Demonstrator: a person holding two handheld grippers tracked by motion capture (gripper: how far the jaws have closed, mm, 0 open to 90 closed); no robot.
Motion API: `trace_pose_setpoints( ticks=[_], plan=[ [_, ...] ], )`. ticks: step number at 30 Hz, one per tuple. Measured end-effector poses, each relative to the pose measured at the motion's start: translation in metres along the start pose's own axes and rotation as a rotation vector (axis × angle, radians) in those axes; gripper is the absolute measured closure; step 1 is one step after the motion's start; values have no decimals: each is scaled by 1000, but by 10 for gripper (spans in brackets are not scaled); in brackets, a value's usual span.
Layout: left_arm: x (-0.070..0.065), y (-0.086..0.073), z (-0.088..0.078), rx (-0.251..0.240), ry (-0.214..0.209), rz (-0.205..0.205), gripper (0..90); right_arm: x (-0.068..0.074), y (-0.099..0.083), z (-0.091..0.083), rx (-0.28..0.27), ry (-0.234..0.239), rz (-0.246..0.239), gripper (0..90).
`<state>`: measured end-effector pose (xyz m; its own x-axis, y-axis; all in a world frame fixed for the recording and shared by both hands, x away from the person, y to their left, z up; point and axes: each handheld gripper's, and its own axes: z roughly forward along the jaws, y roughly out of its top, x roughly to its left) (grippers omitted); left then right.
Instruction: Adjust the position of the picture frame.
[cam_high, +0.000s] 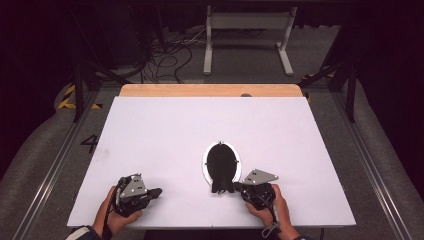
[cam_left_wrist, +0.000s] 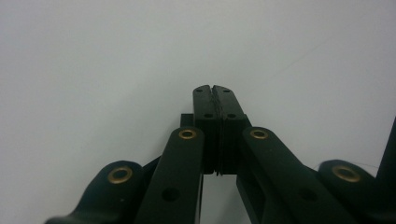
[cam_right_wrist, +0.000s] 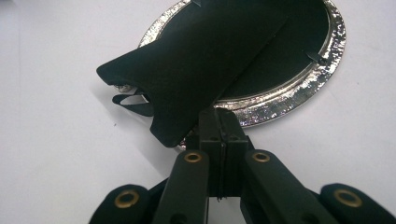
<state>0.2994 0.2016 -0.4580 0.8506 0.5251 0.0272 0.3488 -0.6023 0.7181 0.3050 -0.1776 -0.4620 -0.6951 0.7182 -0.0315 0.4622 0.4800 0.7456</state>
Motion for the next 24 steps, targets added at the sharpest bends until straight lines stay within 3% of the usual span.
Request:
trace_pose_setpoints(
  ticks=[24],
  plan=[
    [1,8,9,2,-13,27,893,5,12,12,12,19,-14,900]
  ],
)
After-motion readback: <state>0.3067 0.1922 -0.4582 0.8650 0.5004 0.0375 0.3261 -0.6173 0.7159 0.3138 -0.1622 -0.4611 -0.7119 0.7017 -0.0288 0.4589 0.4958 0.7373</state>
